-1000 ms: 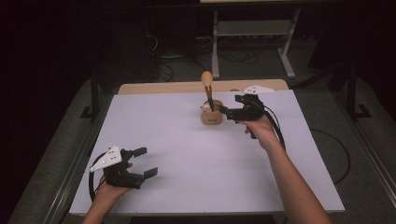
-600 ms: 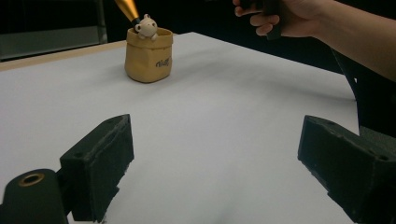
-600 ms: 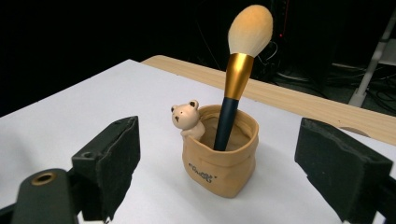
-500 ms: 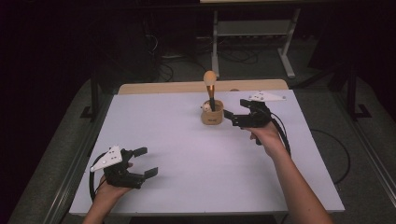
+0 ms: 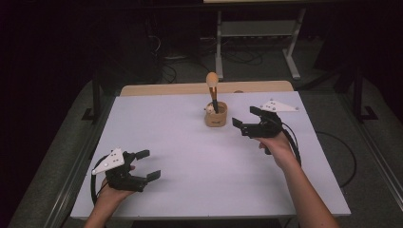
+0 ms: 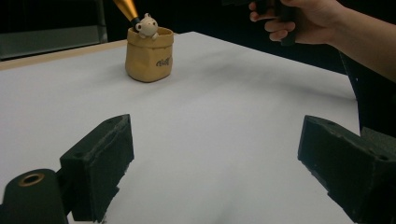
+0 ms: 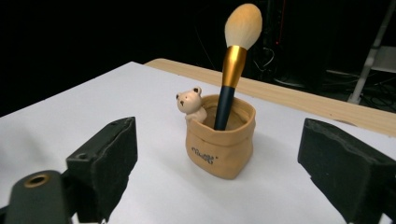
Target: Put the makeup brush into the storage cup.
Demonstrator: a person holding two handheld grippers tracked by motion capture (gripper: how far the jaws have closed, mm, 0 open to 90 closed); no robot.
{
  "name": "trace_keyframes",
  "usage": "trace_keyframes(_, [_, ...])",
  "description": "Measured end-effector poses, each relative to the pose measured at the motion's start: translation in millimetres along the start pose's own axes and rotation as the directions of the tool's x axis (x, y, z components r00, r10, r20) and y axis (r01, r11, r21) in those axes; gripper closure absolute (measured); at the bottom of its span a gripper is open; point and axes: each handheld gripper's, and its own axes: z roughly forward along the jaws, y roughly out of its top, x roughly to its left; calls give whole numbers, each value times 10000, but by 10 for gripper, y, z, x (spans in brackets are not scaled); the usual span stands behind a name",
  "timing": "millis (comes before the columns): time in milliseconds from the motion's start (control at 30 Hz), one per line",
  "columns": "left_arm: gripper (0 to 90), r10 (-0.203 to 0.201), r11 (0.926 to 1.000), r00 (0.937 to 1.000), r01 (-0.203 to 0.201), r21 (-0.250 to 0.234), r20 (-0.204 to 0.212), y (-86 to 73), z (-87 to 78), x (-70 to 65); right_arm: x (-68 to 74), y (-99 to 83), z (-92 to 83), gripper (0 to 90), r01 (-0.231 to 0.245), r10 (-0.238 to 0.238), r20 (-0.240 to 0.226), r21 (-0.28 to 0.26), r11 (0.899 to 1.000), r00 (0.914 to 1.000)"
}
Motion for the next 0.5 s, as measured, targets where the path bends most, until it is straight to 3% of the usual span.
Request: trace_keyframes(500, [100, 135, 9999, 9999, -135, 25, 9, 12, -24, 3, -5, -175, -297, 92, -173, 175, 102, -146, 9997, 9998])
